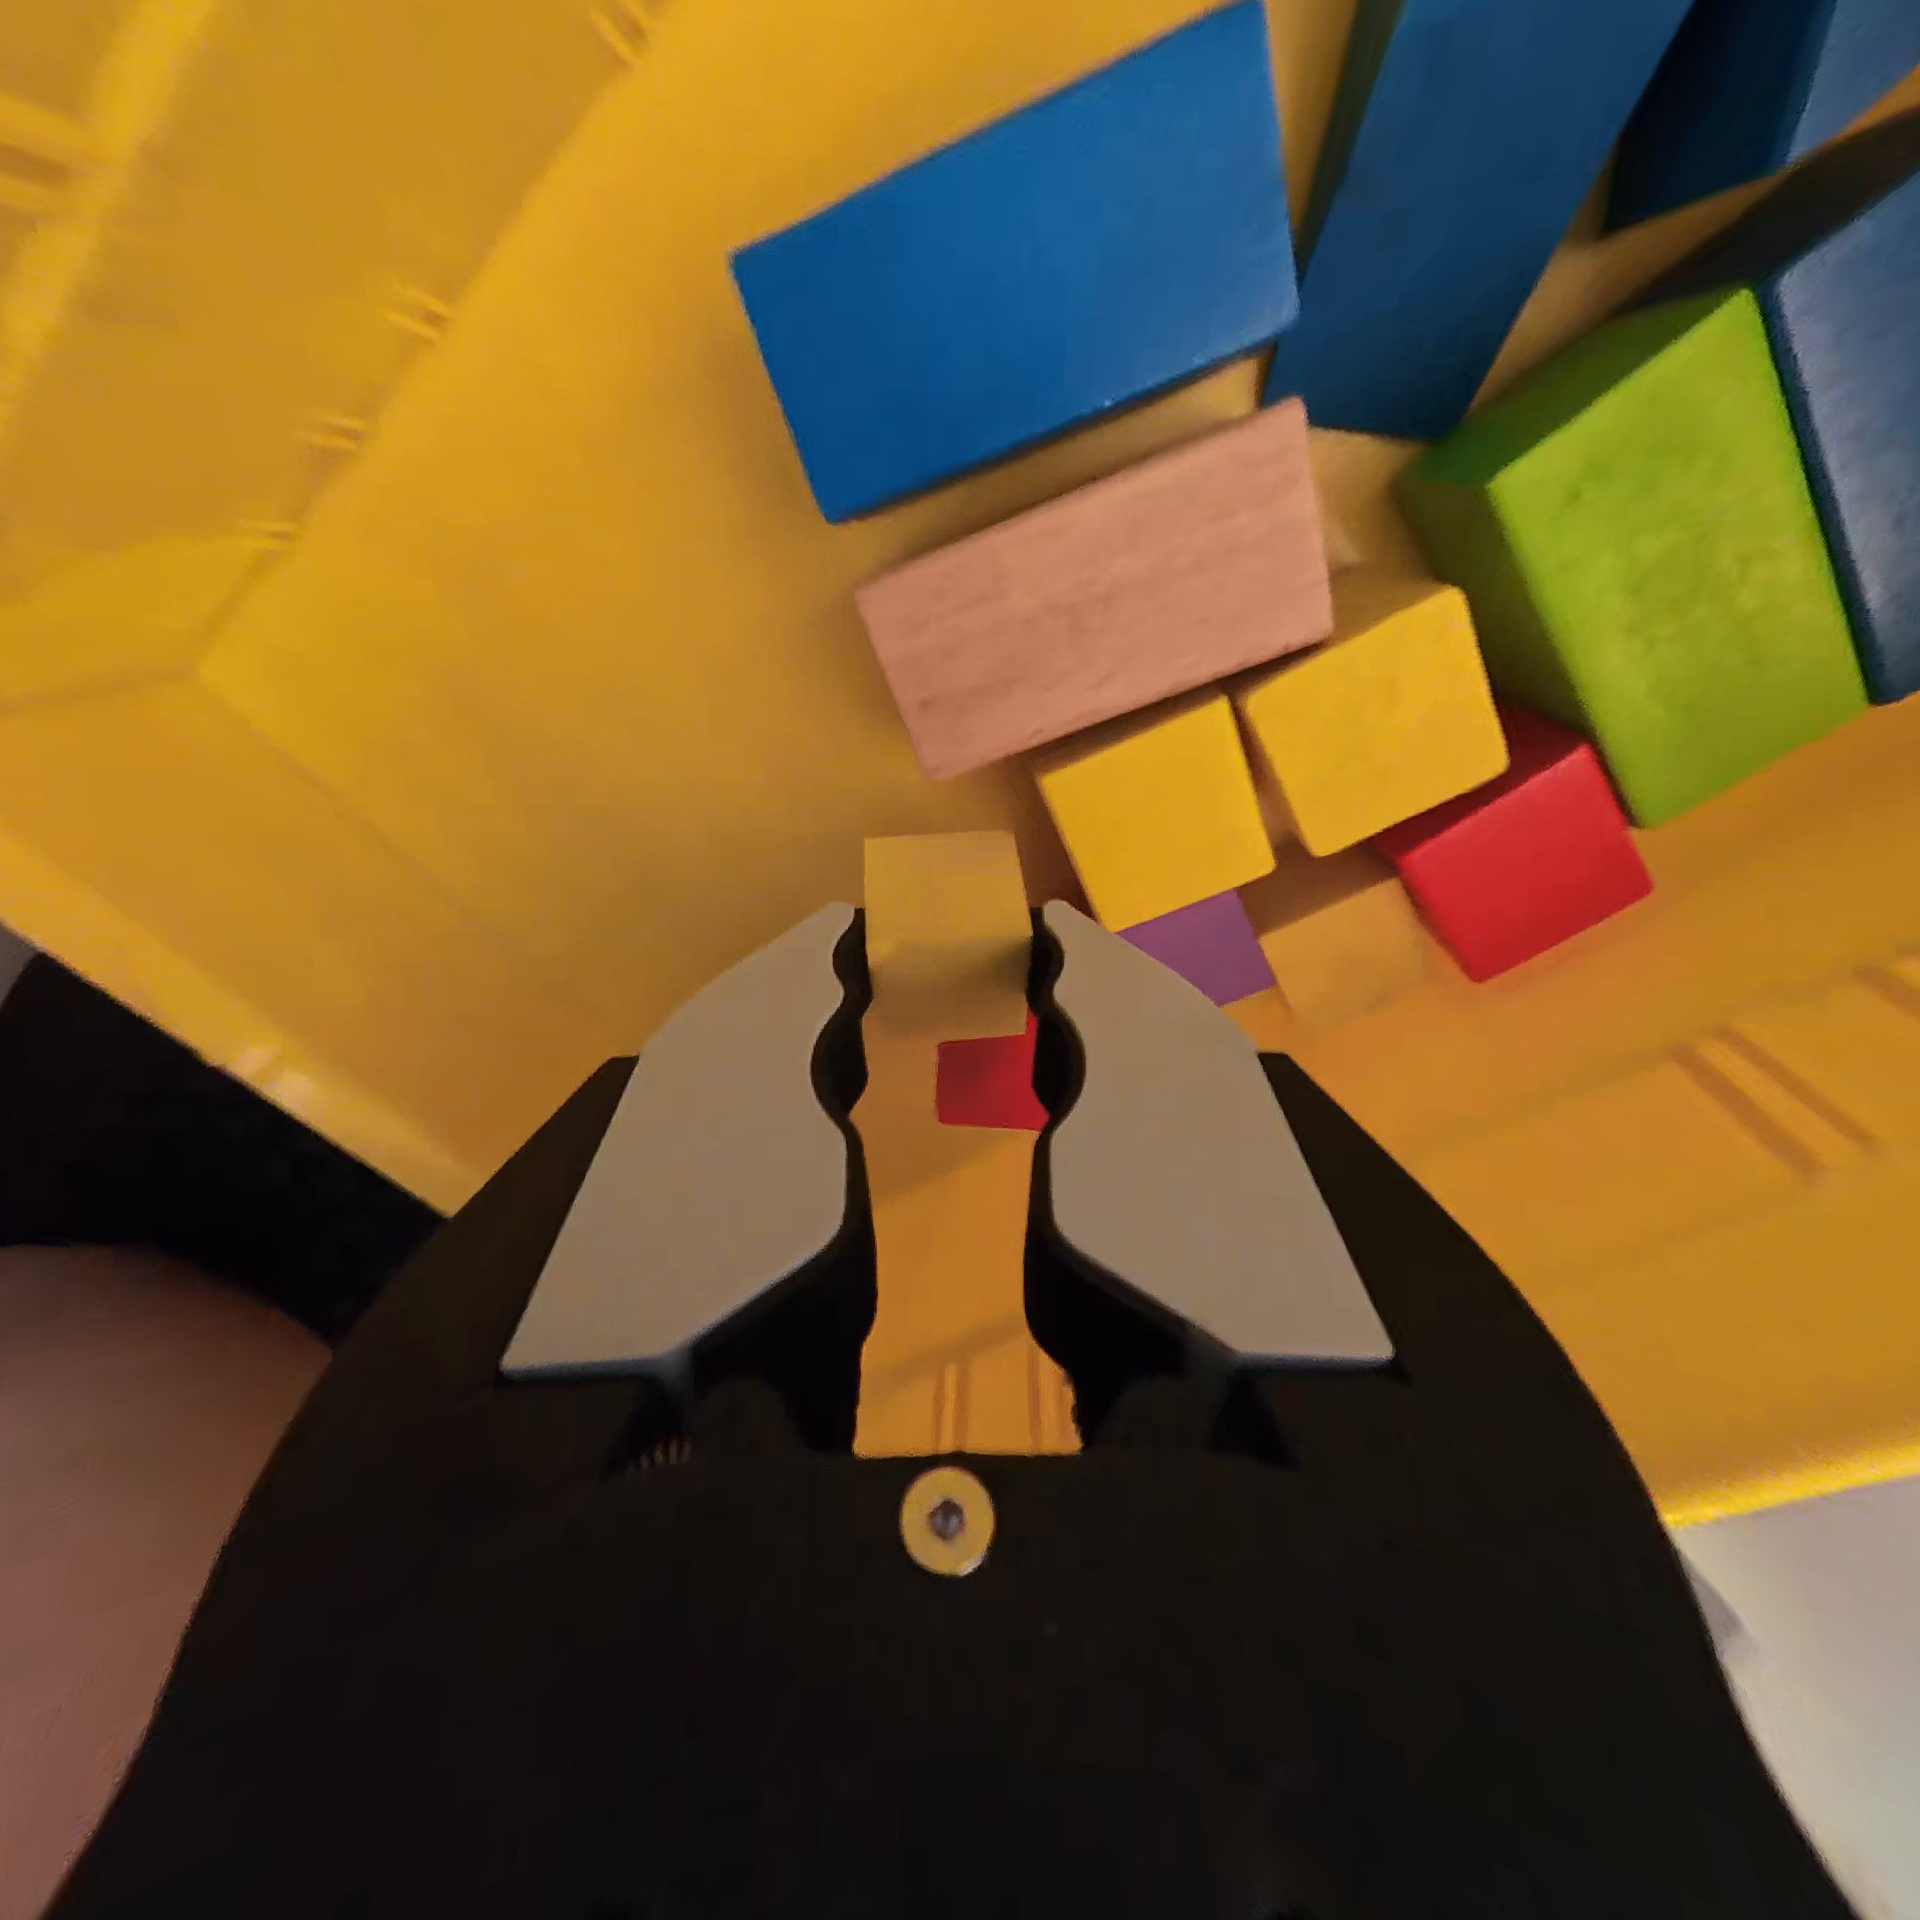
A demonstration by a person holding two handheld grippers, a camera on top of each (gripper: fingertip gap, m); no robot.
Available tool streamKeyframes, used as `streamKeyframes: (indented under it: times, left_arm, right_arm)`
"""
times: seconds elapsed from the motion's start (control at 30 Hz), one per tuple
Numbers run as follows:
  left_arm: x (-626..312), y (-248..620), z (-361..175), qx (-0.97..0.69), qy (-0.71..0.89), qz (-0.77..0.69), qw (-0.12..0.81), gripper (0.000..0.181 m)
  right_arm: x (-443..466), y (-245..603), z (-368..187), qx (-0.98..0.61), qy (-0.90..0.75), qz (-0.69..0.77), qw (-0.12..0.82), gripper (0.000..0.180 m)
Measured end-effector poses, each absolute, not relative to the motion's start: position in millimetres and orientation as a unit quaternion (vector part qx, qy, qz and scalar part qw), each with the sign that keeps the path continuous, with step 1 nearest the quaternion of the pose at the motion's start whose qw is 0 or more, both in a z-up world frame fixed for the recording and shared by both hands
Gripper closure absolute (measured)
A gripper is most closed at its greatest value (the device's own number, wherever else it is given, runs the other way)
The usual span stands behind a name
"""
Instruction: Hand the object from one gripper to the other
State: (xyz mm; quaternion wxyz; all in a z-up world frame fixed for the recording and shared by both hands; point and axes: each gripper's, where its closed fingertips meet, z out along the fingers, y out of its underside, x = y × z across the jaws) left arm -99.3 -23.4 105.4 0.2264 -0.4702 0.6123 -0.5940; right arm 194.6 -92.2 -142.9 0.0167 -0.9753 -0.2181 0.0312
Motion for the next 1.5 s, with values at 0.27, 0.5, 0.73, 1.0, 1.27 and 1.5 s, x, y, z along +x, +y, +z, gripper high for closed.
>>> streamKeyframes:
  times: [0.27,0.5,0.73,1.0,1.27,1.5]
  left_arm:
    - [-104,-25,111,-0.462,0.613,-0.599,0.228,0.145]
    - [-109,-20,115,-0.464,0.61,-0.596,0.238,0.145]
    - [-116,35,114,-0.524,0.575,-0.527,0.342,0.144]
    - [-162,146,94,-0.634,0.507,-0.352,0.466,0.142]
    - [-192,243,4,-0.747,0.465,-0.156,0.448,0.142]
    - [-200,262,-77,-0.857,0.392,-0.132,0.308,0.139]
  right_arm:
    - [195,-86,-154,-0.978,-0.205,0.005,-0.024,0.15]
    - [194,-85,-156,-0.98,-0.197,0.007,-0.024,0.15]
    - [194,-83,-143,-0.984,-0.179,0.011,0.007,0.148]
    - [202,-77,-73,-0.97,-0.182,-0.062,0.15,0.148]
    - [196,-57,2,-0.91,-0.211,-0.151,0.323,0.149]
    - [194,-51,8,-0.9,-0.224,-0.177,0.33,0.149]
